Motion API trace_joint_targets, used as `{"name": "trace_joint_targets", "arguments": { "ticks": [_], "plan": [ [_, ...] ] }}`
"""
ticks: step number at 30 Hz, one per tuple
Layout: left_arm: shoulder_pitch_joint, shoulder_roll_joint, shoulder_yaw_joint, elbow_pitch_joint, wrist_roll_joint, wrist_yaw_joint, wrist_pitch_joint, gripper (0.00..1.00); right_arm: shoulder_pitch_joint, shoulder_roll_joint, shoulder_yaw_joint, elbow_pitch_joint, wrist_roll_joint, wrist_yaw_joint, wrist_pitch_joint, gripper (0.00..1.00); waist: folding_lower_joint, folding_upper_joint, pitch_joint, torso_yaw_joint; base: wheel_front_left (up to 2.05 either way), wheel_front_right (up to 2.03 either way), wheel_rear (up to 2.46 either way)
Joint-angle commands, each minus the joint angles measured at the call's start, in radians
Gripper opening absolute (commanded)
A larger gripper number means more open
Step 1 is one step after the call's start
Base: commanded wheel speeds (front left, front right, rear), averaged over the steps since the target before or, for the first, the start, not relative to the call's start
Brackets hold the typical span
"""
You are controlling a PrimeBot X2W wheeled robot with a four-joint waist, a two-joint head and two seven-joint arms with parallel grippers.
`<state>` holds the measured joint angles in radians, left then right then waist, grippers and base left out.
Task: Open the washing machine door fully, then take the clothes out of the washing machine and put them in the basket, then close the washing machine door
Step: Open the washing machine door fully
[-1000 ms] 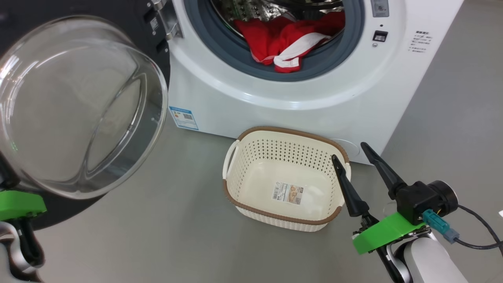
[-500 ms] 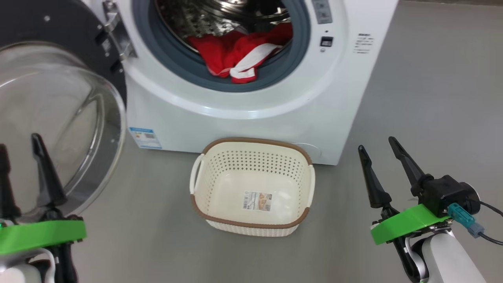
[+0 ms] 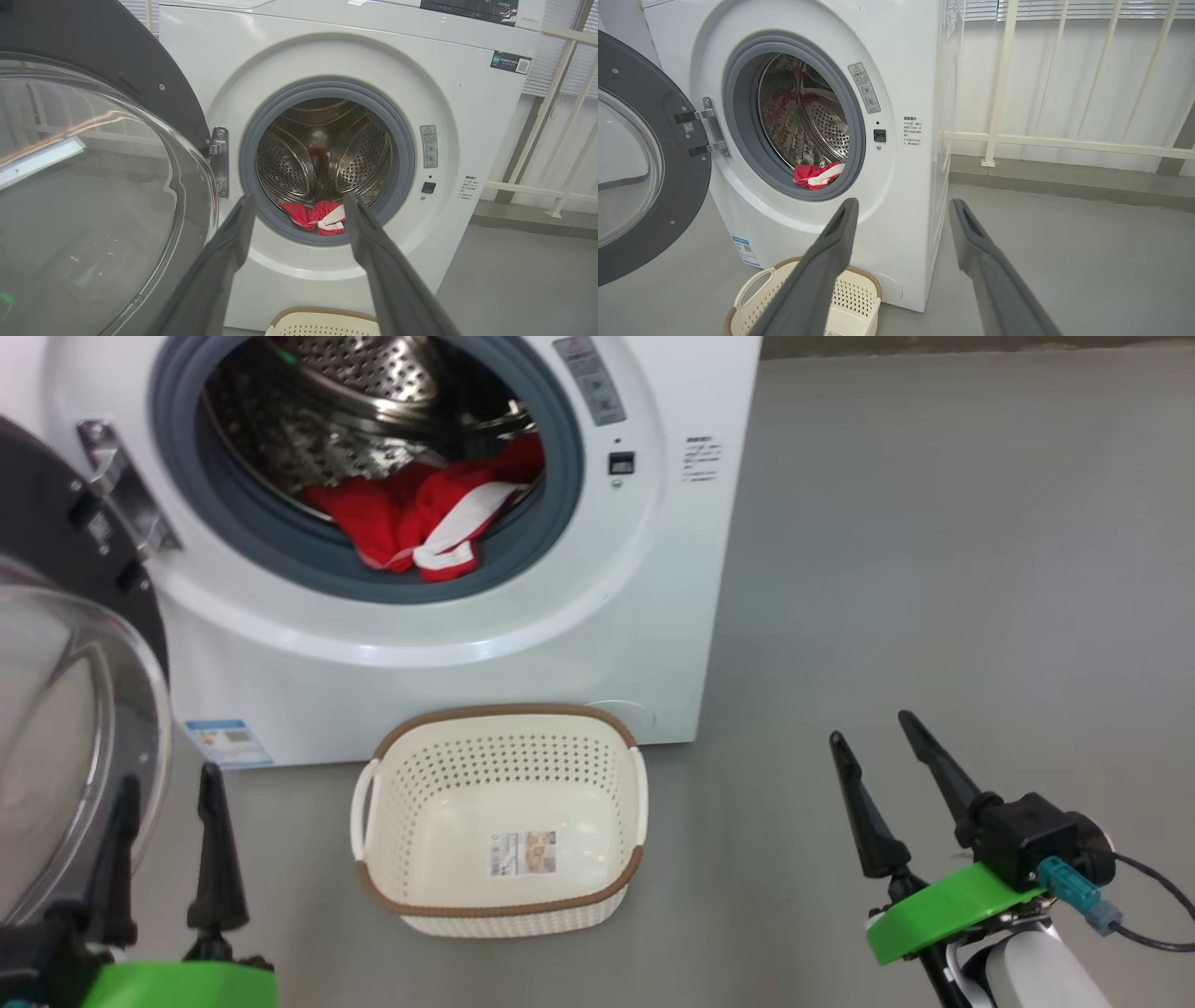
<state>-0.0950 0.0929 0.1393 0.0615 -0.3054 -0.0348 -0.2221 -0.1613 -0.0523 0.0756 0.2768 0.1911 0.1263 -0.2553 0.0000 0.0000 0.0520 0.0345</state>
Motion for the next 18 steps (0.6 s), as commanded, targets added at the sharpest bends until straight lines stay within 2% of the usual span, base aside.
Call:
{"name": "trace_joint_targets", "arguments": {
  "ticks": [1,6,18],
  "plan": [
    [0.011,0.025,0.034,-0.031,0.004,-0.003,-0.008,1.0,-0.001,0.002,0.034,-0.029,0.016,0.004,-0.006,1.0,0.0,0.0,-0.039,-0.062,0.0,0.0,0.0],
    [0.072,0.023,0.025,-0.037,-0.032,-0.043,-0.021,1.0,0.024,0.002,0.068,-0.043,0.026,0.004,-0.006,1.0,0.0,0.0,-0.052,-0.103,0.0,0.0,0.0],
    [0.168,0.014,-0.007,-0.016,0.04,-0.052,-0.039,1.0,0.091,0.002,0.027,-0.126,-0.006,0.004,-0.006,1.0,0.0,0.0,-0.074,-0.133,0.0,0.0,0.0]
  ]
}}
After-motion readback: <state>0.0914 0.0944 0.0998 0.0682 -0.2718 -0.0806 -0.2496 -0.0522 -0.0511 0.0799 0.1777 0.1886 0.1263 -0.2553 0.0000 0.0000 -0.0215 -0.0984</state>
